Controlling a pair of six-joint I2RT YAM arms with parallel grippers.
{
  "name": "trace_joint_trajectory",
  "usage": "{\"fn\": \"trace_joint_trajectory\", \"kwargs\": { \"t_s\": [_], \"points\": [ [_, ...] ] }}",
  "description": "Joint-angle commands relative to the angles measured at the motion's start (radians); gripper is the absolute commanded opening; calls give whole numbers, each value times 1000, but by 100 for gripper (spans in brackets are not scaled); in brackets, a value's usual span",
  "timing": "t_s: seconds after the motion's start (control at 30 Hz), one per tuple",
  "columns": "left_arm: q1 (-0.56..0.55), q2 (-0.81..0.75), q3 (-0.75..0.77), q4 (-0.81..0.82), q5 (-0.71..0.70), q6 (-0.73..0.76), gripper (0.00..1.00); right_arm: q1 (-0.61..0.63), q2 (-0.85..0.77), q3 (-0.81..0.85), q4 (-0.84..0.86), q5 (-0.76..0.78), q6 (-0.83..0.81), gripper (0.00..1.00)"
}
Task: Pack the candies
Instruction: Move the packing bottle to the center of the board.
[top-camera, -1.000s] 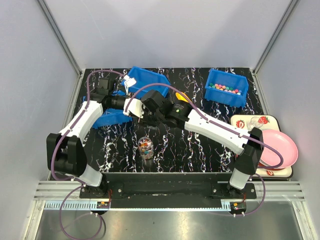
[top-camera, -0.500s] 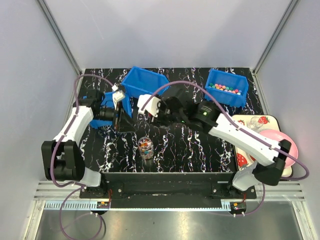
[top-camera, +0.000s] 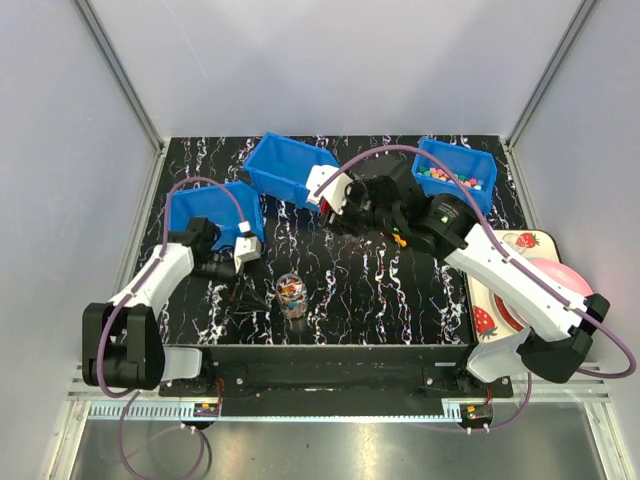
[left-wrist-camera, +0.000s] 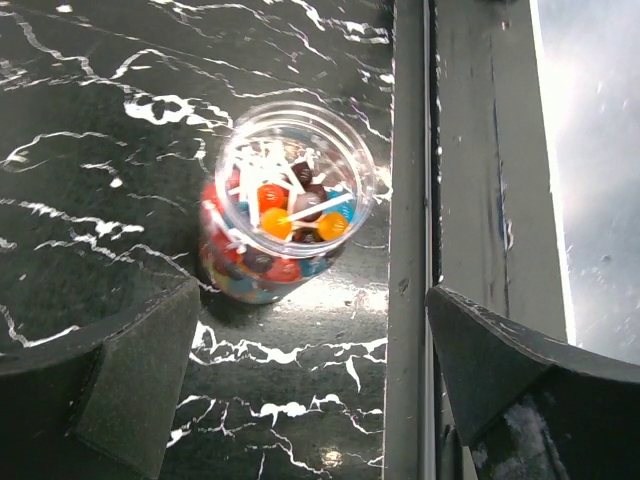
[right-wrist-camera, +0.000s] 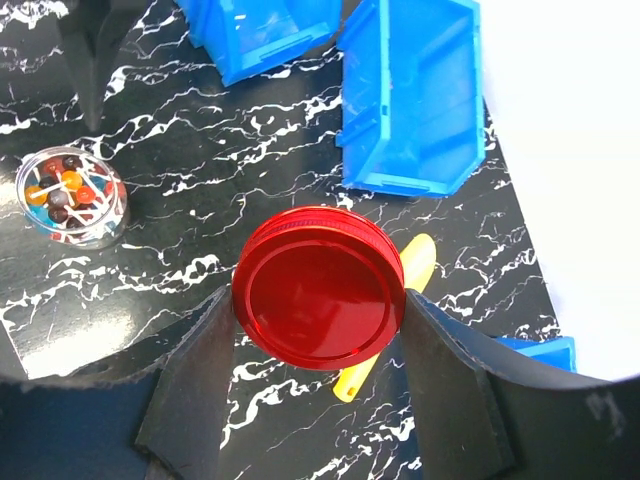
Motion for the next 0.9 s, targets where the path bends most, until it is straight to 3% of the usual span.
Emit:
{"fn": "trace_joint_trajectory", "kwargs": {
  "t_s": [0.0, 0.17, 0.3, 0.4, 0.7, 0.87],
  "points": [
    [-62, -35, -46, 137, -45, -2, 99, -19, -47, 8, -1, -25, 21, 50],
    [-150, -51, -97, 313, -125, -194, 99, -30, -50, 22, -12, -54, 30, 49],
    [-214, -69, -166, 574, -226, -367, 99, -33, -58, 26, -20, -54, 32, 49],
    [-274, -62, -207, 669, -317, -425, 99, -39, -68, 30, -26, -56, 33, 49],
    [-326, 20, -165, 703, -420, -509, 99, -93, -114, 23, -36, -65, 39, 50],
    [-354, 41, -140, 690, -449, -515, 83, -127, -108, 36, -38, -69, 41, 50]
  ]
}}
